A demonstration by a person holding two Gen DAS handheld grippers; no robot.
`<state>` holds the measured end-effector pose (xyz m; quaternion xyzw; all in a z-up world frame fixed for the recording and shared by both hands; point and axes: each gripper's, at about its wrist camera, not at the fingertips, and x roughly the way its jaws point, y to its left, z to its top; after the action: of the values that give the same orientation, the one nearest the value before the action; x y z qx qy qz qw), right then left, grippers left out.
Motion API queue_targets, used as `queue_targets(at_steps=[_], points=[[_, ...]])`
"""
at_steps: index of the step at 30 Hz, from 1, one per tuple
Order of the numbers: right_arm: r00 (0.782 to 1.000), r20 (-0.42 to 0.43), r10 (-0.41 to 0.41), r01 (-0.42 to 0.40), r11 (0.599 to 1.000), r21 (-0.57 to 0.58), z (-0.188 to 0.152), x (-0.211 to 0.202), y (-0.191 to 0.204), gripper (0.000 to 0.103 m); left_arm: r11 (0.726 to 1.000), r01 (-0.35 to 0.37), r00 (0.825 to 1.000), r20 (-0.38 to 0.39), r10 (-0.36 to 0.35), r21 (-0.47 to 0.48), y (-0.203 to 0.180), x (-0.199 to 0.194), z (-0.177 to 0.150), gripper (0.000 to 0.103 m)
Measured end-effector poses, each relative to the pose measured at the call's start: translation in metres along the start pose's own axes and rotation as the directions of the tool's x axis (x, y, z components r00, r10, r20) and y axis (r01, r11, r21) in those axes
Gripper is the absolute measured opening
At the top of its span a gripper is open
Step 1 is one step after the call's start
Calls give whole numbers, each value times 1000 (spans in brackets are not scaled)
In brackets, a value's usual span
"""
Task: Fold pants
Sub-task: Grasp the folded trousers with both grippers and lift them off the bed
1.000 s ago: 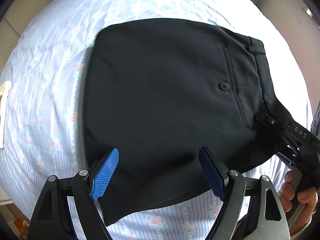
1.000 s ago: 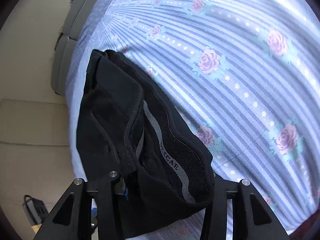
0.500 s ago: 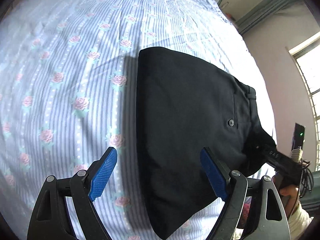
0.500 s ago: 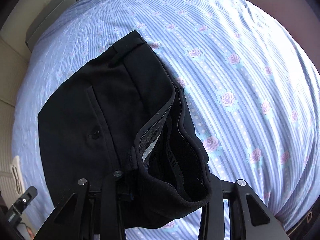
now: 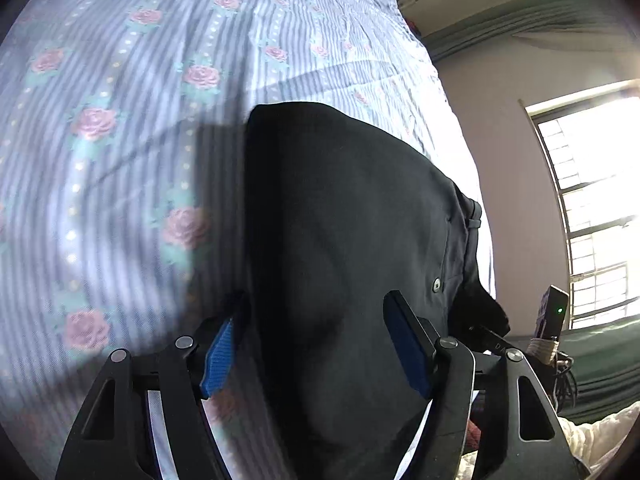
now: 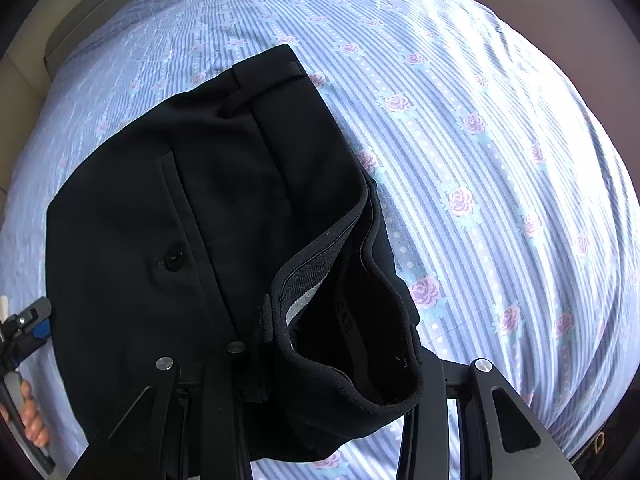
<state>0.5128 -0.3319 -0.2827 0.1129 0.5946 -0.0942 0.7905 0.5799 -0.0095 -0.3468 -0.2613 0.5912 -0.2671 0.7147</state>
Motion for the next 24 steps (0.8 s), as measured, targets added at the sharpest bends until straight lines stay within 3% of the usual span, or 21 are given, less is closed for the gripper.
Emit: queue_targets(at_steps=[6,7,9,13,15,20,24], points=[[999,-17,51,-50,998,28,6,11,-4,38,997,66,998,-15,-66,-41,-8,24,21,66],[998,-18,58,-57,998,27,6,12,-5,38,996,64,998,-22,-65,-55,-11,26,23,51],[997,-18,71,-70,997,26,9,15,-5,38,997,12,999,-36,-14,-75,-19,26,24,34],[994,-37,102,-101,994,31,12,9,-9,36,998,-39,999,-13,39,-40,-46,7,18,16],[993,-34,117,-117,993,-1,13,-6,-8,33,998,-57,998,7,57,-9,-65,-5,13,15],[986,23,168,-164,980,-117,8,-61,13,30,975,-187,982,37,184,123,-115,-39,-11,14],[978,40,203,-192,963,-189,-14,-115,34,29,970,-211,977,59,205,119,-129,-92,-44,14]])
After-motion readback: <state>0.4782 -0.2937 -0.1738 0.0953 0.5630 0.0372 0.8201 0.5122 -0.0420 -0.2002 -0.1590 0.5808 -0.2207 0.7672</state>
